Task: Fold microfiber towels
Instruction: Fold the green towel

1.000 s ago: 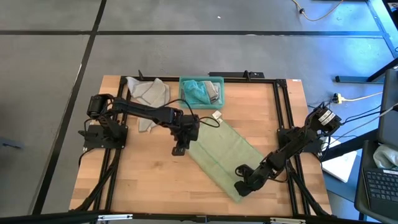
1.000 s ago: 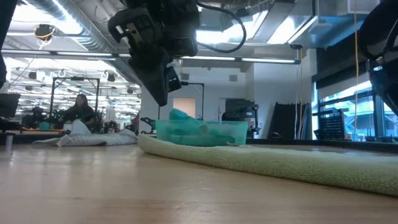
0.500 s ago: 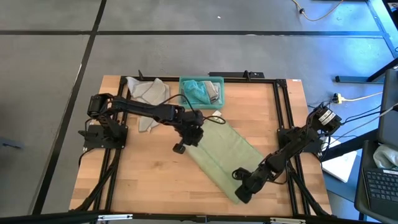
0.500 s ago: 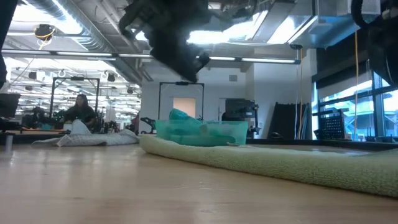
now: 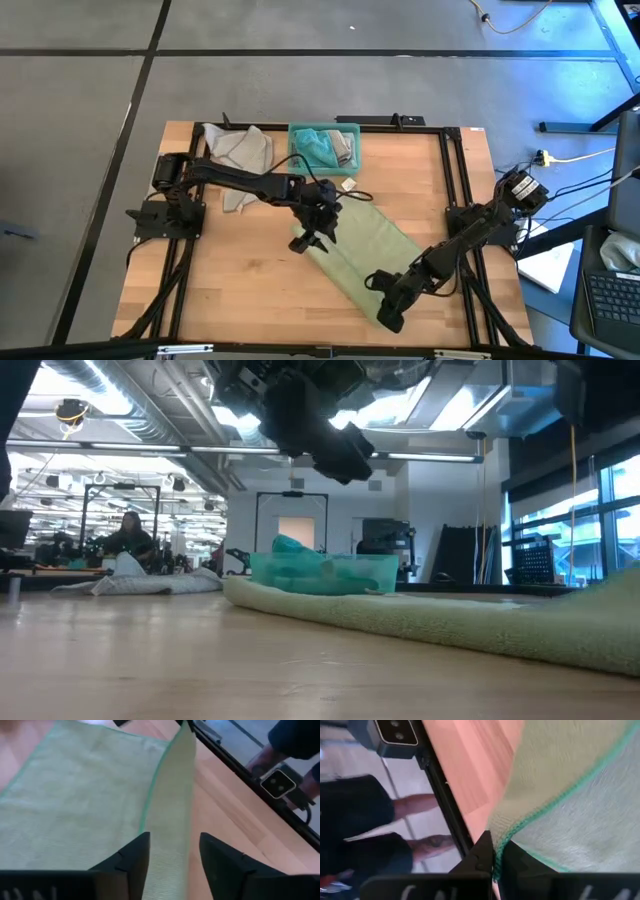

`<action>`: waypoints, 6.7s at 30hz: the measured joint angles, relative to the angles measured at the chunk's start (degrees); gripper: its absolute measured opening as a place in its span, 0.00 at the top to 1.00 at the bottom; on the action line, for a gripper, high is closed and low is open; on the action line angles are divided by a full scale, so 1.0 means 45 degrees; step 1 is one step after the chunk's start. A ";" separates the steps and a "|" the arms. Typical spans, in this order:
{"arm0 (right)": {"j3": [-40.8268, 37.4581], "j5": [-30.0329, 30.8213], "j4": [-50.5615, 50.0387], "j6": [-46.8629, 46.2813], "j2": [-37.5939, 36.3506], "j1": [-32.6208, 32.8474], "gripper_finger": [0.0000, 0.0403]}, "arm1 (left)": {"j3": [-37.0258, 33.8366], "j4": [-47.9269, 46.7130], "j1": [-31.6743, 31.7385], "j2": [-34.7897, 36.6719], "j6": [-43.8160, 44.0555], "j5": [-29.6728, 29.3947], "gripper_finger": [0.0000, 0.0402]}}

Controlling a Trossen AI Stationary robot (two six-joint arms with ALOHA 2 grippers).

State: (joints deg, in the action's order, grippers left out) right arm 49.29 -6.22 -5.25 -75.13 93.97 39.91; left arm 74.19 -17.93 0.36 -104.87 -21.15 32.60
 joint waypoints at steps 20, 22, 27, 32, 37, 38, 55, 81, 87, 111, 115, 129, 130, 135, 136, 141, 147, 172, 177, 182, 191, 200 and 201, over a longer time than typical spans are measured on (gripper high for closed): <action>0.2507 0.0011 -0.3114 0.4520 -0.0005 -0.1086 0.97 | -0.0010 0.5077 -0.1458 -0.1242 0.2866 0.0685 0.55; 0.2507 -0.0004 -0.3115 0.4520 -0.0005 -0.1085 0.97 | -0.0010 0.5686 -0.1712 -0.1490 0.3003 0.0647 0.55; 0.2507 -0.0316 -0.3075 0.4519 -0.0005 -0.1085 0.98 | -0.0010 0.7270 -0.2122 -0.2211 0.3420 -0.0032 0.55; 0.2507 -0.0344 -0.3051 0.4477 -0.0005 -0.1085 0.97 | 0.0586 0.8052 -0.2296 -0.3111 0.3675 -0.0733 0.55; 0.2507 -0.0590 -0.2780 0.4477 -0.0005 -0.1080 0.98 | 0.2129 0.7990 -0.2475 -0.4367 0.3593 -0.0764 0.55; 0.2507 -0.0664 -0.2712 0.4466 -0.0005 -0.1080 0.98 | 0.2452 0.7934 -0.2506 -0.4576 0.3585 -0.0774 0.55; 0.2507 -0.0792 -0.2665 0.4393 -0.0008 -0.1024 0.98 | 0.3427 0.3668 -0.2427 -0.5092 0.1347 -0.0382 0.55; 0.2507 -0.0578 -0.2901 0.3321 -0.0009 0.0136 0.98 | 0.3480 -0.2411 -0.0428 -0.4981 -0.1112 -0.2012 0.55; 0.2502 -0.0466 -0.2906 0.3360 -0.0005 0.0144 0.98 | 0.3472 -0.3023 -0.0028 -0.4857 -0.1107 -0.2001 0.55; 0.2488 0.0448 -0.2478 0.3413 -0.0005 0.0168 0.91 | 0.3468 -0.7155 -0.0384 -0.4553 -0.0473 -0.0831 0.57; 0.2488 0.0438 -0.2488 0.3374 -0.0005 0.0168 0.89 | 0.3443 -0.7519 -0.0425 -0.4578 0.0497 -0.0270 0.59; 0.2512 0.3488 -0.1121 0.1355 0.2012 -0.0763 0.84 | 0.3419 -0.9220 -0.0758 -0.4612 0.0984 -0.0272 0.62; 0.2512 0.3259 -0.0636 0.1420 0.2362 -0.0861 0.83 | 0.3419 -0.9338 -0.0726 -0.4612 0.1012 -0.0323 0.62; 0.2507 0.2499 0.0465 0.0425 0.3523 -0.1432 0.83 | 0.3419 -0.9566 -0.0642 -0.4573 0.1200 -0.0451 0.62; 0.2502 0.2587 0.0511 0.0325 0.3602 -0.1527 0.83 | 0.3419 -0.9553 -0.0642 -0.4570 0.1283 -0.0451 0.62; 0.2535 0.3925 0.1450 0.0395 0.3692 -0.1892 0.83 | 0.3419 -0.9481 -0.0666 -0.4563 0.1548 -0.0432 0.62; 0.2609 0.3391 0.1380 0.0426 0.4295 -0.2014 0.86 | 0.3419 -0.9501 -0.0587 -0.4477 0.1978 -0.0496 0.62; 0.2663 -0.2158 -0.0632 0.5750 0.4464 -0.2011 0.96 | 0.1536 -0.6545 0.1258 -0.2062 0.3217 -0.3832 0.79; 0.2640 -0.2365 -0.0642 0.5422 0.4422 -0.1998 0.97 | -0.0252 -0.5133 0.1476 -0.1963 0.3951 -0.3526 0.79; 0.2619 -0.2316 -0.1463 0.6072 0.4151 -0.1984 0.97 | -0.1253 -0.5345 0.1394 -0.1772 0.4007 -0.2985 0.79; 0.2672 -0.2960 -0.3473 0.7391 0.4026 -0.2325 0.97 | -0.1393 -0.5827 0.1126 -0.1389 0.4431 -0.3061 0.79; 0.2702 -0.3567 -0.4798 0.7662 0.3983 -0.3263 0.97 | -0.1418 -0.6592 0.0989 -0.1250 0.4948 -0.3084 0.79; 0.2702 -0.3682 -0.4825 0.7751 0.3983 -0.3380 0.97 | -0.1418 -0.6620 0.0920 -0.1249 0.4961 -0.3096 0.79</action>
State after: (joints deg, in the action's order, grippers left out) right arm 61.45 -22.79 -26.96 -40.25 111.90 24.70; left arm 67.81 -47.72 4.50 -110.49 1.18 18.67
